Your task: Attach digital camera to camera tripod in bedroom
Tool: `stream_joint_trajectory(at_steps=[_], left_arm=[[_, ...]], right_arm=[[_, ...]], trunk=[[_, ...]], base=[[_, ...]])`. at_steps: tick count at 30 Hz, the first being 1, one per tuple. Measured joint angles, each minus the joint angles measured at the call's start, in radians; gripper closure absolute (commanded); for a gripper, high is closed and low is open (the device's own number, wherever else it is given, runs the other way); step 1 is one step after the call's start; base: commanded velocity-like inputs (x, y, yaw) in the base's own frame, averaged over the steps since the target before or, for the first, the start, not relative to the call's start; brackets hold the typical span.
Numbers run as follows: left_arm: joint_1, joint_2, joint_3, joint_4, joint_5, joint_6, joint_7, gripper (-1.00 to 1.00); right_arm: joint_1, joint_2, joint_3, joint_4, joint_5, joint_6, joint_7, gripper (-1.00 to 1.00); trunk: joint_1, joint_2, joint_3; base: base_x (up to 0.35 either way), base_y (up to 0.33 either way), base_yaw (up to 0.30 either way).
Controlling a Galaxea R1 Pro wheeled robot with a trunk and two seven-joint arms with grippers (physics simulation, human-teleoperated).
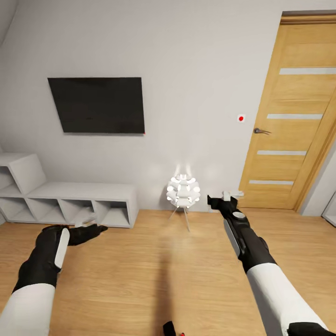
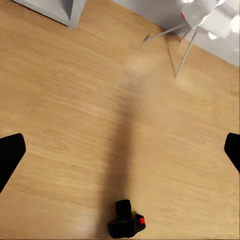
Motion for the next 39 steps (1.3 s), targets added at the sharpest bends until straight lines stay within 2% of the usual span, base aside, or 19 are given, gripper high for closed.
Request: stream_joint_trajectory(at_steps=[2, 3, 6, 9, 16, 19, 22, 23, 25, 30, 31, 32, 35, 39], left_arm=[[-0.054, 0.006, 0.000, 0.006, 0.000, 0.053, -0.059, -1.00], [-0.055, 0.006, 0.000, 0.006, -0.003, 0.054, -0.060, -1.00], [-0.118, 0.011, 0.000, 0.011, -0.001, 0.053, -0.148, -1.00], [-0.154, 0.016, -0.001, 0.002, -0.003, 0.052, -0.227, -1.00], [-0.178, 0.026, -0.015, -0.070, -0.008, 0.051, -0.380, -1.00], [-0.178, 0.028, -0.018, -0.057, -0.011, 0.051, -0.403, -1.00], [-0.178, 0.028, -0.028, -0.003, -0.013, 0.051, -0.423, -1.00], [-0.178, 0.029, -0.034, 0.020, -0.014, 0.037, -0.427, -1.00], [-0.178, 0.029, -0.056, 0.070, -0.015, -0.034, -0.432, -1.00], [-0.178, 0.036, -0.160, 0.207, -0.019, -0.231, -0.436, -1.00], [-0.178, 0.037, -0.161, 0.208, -0.018, -0.232, -0.436, -1.00], [-0.178, 0.040, -0.181, 0.234, -0.020, -0.268, -0.436, -1.00], [-0.178, 0.048, -0.230, 0.310, -0.021, -0.366, -0.436, -1.00], [-0.179, 0.053, -0.265, 0.382, -0.022, -0.462, -0.436, -1.00]], right_arm=[[-0.037, 0.006, 0.002, 0.000, -0.003, 0.008, -0.007, -1.00], [-0.038, 0.006, 0.002, 0.000, -0.003, 0.008, -0.008, -1.00], [-0.070, 0.010, 0.004, -0.002, -0.007, 0.013, -0.013, -1.00], [-0.086, 0.013, 0.008, -0.007, -0.010, 0.014, -0.014, -1.00], [-0.095, 0.017, 0.032, -0.012, -0.012, 0.011, -0.015, -1.00], [-0.094, 0.017, 0.037, -0.012, -0.012, 0.011, -0.015, -1.00], [-0.093, 0.017, 0.040, -0.011, -0.012, 0.011, -0.015, -1.00], [-0.092, 0.017, 0.041, -0.009, -0.012, 0.011, -0.015, -1.00], [-0.089, 0.017, 0.042, -0.001, -0.012, 0.010, -0.014, -1.00], [-0.083, 0.017, 0.043, 0.041, -0.010, 0.003, -0.012, -1.00], [-0.083, 0.017, 0.043, 0.041, -0.010, 0.003, -0.012, -1.00], [-0.083, 0.017, 0.043, 0.054, -0.010, -0.003, -0.012, -1.00], [-0.082, 0.017, 0.044, 0.092, -0.009, -0.041, -0.012, -1.00], [-0.081, 0.018, 0.045, 0.141, -0.007, -0.124, -0.011, -1.00]], trunk=[[0.000, 0.000, 0.000], [0.000, 0.000, 0.000], [0.000, 0.000, 0.000], [0.000, 0.000, 0.000], [0.000, 0.000, 0.000], [0.000, 0.000, 0.000], [0.000, 0.000, 0.000], [0.000, 0.000, 0.000], [0.000, 0.000, 0.000], [0.000, 0.000, 0.000], [0.000, 0.000, 0.000], [0.000, 0.000, 0.000], [0.000, 0.000, 0.000], [0.000, 0.000, 0.000]], base=[[0.000, 0.000, 0.000], [0.000, 0.000, 0.000], [0.000, 0.000, 0.000], [0.000, 0.000, 0.000], [0.000, 0.000, 0.000], [0.000, 0.000, 0.000], [0.000, 0.000, 0.000], [0.000, 0.000, 0.000], [0.000, 0.000, 0.000], [0.000, 0.000, 0.000], [0.000, 0.000, 0.000], [0.000, 0.000, 0.000], [0.000, 0.000, 0.000], [0.000, 0.000, 0.000]])
